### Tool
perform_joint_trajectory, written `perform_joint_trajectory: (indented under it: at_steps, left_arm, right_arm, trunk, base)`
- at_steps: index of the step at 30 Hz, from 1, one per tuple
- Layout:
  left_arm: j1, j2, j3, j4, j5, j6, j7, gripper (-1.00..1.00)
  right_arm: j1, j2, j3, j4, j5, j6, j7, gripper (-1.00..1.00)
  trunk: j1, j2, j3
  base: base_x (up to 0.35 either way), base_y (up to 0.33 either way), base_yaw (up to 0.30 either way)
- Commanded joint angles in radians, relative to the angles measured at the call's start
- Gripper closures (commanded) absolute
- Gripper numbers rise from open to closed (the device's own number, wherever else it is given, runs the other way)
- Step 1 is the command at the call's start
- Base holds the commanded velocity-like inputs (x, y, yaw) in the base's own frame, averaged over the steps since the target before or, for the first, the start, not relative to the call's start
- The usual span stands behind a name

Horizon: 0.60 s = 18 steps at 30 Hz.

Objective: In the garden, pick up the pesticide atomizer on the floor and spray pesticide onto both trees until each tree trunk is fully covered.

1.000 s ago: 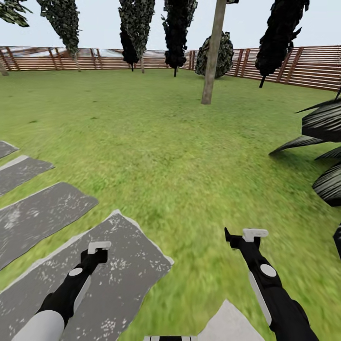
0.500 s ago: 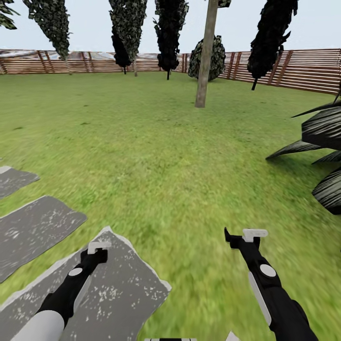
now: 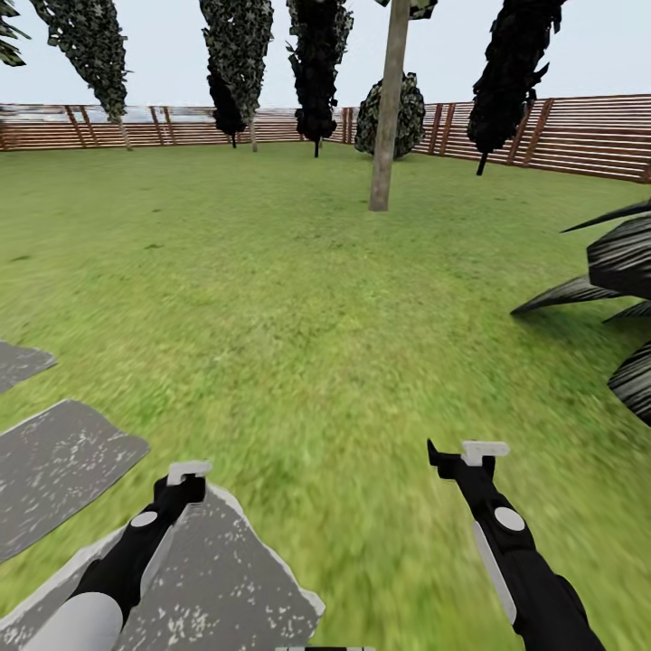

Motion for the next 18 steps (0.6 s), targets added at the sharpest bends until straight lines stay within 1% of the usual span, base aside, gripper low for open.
perform_joint_trajectory:
  at_steps: [1,13,18]
  left_arm:
    - [0.0,0.0,0.0,0.0,0.0,0.0,0.0,1.0]
    - [0.0,0.001,0.0,0.001,0.0,0.0,0.0,1.0]
    - [0.0,0.002,0.0,0.0,0.0,0.0,0.0,1.0]
  right_arm:
    - [0.0,0.0,0.0,0.0,0.0,0.0,0.0,-1.0]
    - [0.0,0.0,0.0,0.001,0.003,0.0,0.0,-1.0]
    - [0.0,0.0,0.0,0.002,0.002,0.0,0.0,-1.0]
  trunk:
    - [0.0,0.0,0.0]
    - [0.0,0.0,0.0]
    - [0.0,0.0,0.0]
  base:
    - [0.338,0.0,0.0]
    - [0.338,0.001,0.0]
    - [0.338,0.064,0.0]
